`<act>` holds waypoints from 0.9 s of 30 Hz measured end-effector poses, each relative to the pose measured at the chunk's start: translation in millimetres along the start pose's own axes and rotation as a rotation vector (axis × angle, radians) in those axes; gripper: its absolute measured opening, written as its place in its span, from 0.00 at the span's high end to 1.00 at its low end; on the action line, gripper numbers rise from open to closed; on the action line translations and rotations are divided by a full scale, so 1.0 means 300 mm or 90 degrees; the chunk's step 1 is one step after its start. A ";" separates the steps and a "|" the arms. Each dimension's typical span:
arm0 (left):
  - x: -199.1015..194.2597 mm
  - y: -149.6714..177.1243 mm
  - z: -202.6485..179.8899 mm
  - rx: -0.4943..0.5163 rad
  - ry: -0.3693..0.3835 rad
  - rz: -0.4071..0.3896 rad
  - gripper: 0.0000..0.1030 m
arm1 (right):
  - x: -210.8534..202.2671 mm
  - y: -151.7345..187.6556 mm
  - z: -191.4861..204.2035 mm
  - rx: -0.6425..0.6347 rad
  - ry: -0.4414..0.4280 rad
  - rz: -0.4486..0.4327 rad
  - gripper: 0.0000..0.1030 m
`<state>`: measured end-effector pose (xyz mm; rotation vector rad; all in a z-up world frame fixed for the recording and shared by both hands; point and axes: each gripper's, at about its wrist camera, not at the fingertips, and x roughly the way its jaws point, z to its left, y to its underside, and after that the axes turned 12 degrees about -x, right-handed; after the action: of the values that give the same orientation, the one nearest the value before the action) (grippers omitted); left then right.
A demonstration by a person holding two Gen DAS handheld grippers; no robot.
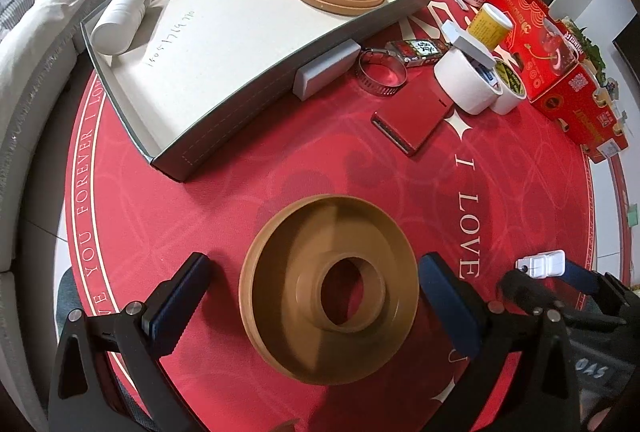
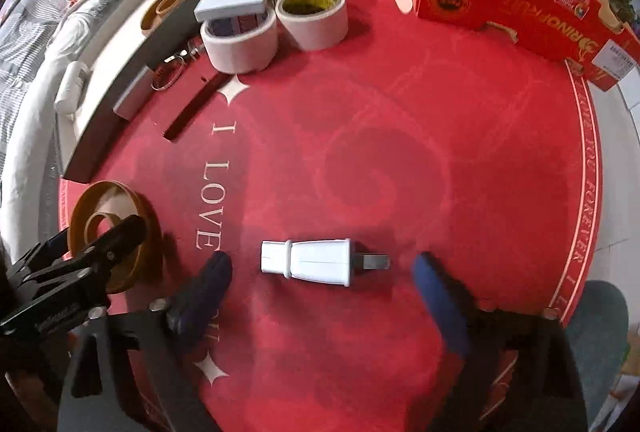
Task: Organize rigid objects
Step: 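Grasp the white plug adapter with the right gripper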
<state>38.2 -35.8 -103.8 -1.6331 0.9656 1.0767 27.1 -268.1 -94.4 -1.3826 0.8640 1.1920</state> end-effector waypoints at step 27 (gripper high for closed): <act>0.020 -0.004 -0.045 0.019 -0.039 0.012 0.00 | 0.046 0.013 0.127 -0.065 0.067 -0.009 0.00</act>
<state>44.0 -49.2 -106.5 -1.5609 0.9540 1.1144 19.3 -229.9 -106.1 -1.5434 0.8751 1.1737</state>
